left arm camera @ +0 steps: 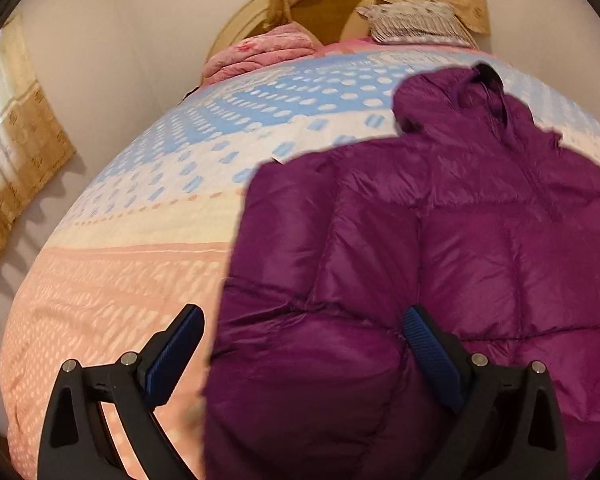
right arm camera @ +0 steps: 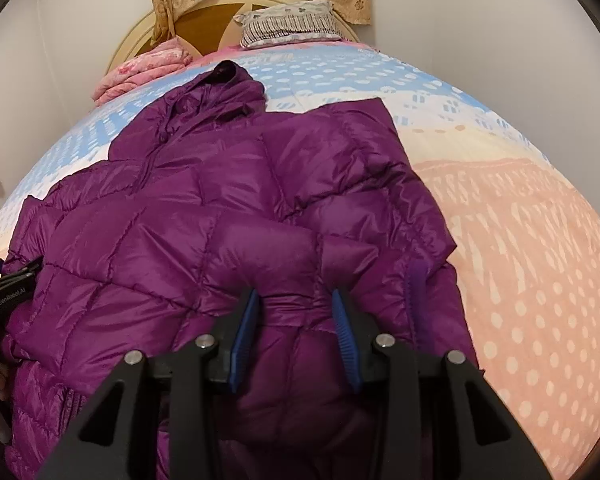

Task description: Fold large clothes

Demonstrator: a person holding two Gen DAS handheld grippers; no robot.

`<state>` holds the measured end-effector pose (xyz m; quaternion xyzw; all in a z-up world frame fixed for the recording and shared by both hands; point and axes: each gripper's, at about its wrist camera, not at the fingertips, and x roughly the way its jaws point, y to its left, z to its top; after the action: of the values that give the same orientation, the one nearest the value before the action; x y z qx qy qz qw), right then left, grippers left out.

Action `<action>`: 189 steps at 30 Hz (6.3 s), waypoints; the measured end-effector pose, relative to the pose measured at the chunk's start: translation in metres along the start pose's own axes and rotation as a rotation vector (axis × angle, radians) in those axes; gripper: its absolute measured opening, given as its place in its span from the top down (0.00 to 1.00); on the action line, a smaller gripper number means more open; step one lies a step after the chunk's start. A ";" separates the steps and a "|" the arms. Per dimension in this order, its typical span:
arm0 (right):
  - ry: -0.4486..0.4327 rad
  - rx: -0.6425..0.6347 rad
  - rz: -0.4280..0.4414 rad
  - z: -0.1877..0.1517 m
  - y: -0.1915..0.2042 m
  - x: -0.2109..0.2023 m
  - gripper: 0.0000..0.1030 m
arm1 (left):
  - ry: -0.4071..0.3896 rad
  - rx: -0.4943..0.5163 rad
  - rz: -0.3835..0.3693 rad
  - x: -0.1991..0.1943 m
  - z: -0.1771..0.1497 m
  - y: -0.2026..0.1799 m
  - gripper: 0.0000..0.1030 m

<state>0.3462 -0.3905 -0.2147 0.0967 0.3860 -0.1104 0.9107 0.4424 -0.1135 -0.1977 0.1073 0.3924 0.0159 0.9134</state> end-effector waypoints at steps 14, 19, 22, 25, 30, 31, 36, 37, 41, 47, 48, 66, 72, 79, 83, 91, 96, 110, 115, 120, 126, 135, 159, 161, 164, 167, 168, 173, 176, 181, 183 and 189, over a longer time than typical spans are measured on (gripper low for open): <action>-0.102 0.071 -0.084 0.085 -0.030 0.016 0.59 | -0.020 -0.051 0.102 0.039 0.052 0.027 0.03; -0.027 0.101 -0.088 0.068 -0.046 0.047 0.59 | 0.012 -0.007 0.107 0.058 0.032 0.009 0.03; -0.024 0.122 -0.075 0.062 -0.053 0.047 0.59 | 0.015 0.007 0.119 0.063 0.033 0.004 0.03; -0.007 0.117 -0.077 0.063 -0.051 0.051 0.59 | 0.019 0.010 0.120 0.067 0.034 0.002 0.03; 0.002 0.095 -0.097 0.065 -0.047 0.058 0.58 | 0.020 0.000 0.110 0.067 0.034 0.004 0.03; 0.002 0.093 -0.099 0.064 -0.047 0.058 0.58 | 0.021 -0.001 0.108 0.067 0.034 0.004 0.03; 0.007 0.065 -0.124 0.064 -0.043 0.060 0.57 | 0.021 -0.004 0.105 0.069 0.035 0.004 0.02; 0.008 0.060 -0.131 0.064 -0.042 0.060 0.57 | 0.022 -0.004 0.105 0.069 0.035 0.004 0.02; 0.009 0.063 -0.125 0.064 -0.044 0.061 0.57 | 0.025 -0.012 0.094 0.070 0.035 0.005 0.02; 0.010 0.055 -0.132 0.064 -0.043 0.061 0.57 | 0.027 -0.018 0.086 0.071 0.034 0.006 0.02; 0.011 0.050 -0.137 0.064 -0.042 0.062 0.57 | 0.026 -0.017 0.087 0.071 0.034 0.006 0.02; 0.063 -0.040 -0.141 0.071 -0.032 0.054 0.46 | 0.058 -0.003 0.049 0.058 0.042 0.018 0.02; -0.017 -0.122 -0.040 0.119 -0.020 0.025 0.30 | -0.071 -0.013 -0.032 0.026 0.095 0.023 0.02; -0.038 -0.150 0.087 0.190 0.000 0.067 0.27 | -0.059 0.029 -0.141 0.067 0.172 -0.022 0.02; -0.011 -0.167 0.088 0.220 0.014 0.112 0.27 | -0.003 0.005 -0.193 0.107 0.203 -0.049 0.02; 0.032 -0.126 0.127 0.259 0.020 0.173 0.27 | 0.048 0.022 -0.202 0.168 0.241 -0.083 0.02; 0.117 -0.099 0.184 0.262 0.027 0.213 0.43 | 0.082 0.056 -0.288 0.186 0.240 -0.098 0.27; -0.080 -0.280 0.178 0.239 0.047 0.132 0.94 | -0.082 0.103 -0.372 0.108 0.238 -0.082 1.00; -0.185 -0.332 0.183 0.230 0.052 0.078 0.94 | -0.184 0.099 -0.392 0.056 0.224 -0.065 1.00; -0.254 -0.322 0.216 0.205 0.045 0.033 0.94 | -0.302 0.130 -0.419 0.000 0.186 -0.047 1.00; -0.263 -0.271 0.231 0.166 0.021 0.007 0.94 | -0.356 0.159 -0.446 -0.038 0.133 -0.033 1.00; -0.225 -0.221 0.242 0.100 0.000 -0.024 0.96 | -0.316 0.194 -0.470 -0.059 0.041 -0.034 1.00; 0.037 -0.024 0.358 0.084 0.025 0.021 0.38 | 0.008 -0.038 -0.479 -0.015 0.060 -0.065 0.13; 0.067 -0.020 0.369 0.081 0.027 0.028 0.80 | 0.041 -0.023 -0.535 -0.009 0.057 -0.074 0.79; 0.043 -0.027 0.376 0.077 0.026 0.015 0.90 | 0.079 -0.010 -0.586 -0.013 0.053 -0.077 0.98; -0.005 -0.077 0.374 0.071 0.027 -0.014 0.91 | 0.004 0.021 -0.602 -0.044 0.046 -0.065 0.98; -0.010 -0.088 0.375 0.067 0.026 -0.023 0.91 | -0.012 0.025 -0.610 -0.052 0.042 -0.061 0.98; 0.010 -0.136 0.339 0.042 0.028 -0.028 0.92 | -0.018 0.120 -0.542 -0.052 0.009 -0.071 0.98; 0.038 -0.135 0.284 0.033 0.027 -0.007 0.92 | -0.024 0.153 -0.496 -0.041 0.000 -0.085 0.95; 0.060 -0.085 0.286 0.036 0.015 0.005 0.87 | -0.043 0.170 -0.456 -0.053 0.015 -0.082 0.94; 0.061 -0.074 0.293 0.039 0.010 -0.003 0.71 | -0.111 0.174 -0.415 -0.069 0.024 -0.071 0.90; 0.010 -0.065 0.183 0.058 -0.008 -0.034 0.47 | -0.288 0.097 -0.263 -0.085 0.054 -0.035 0.06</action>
<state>0.3608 -0.4089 -0.1509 0.1026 0.3835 -0.0135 0.9177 0.4203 -0.1667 -0.1083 0.1000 0.2684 -0.1378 0.9481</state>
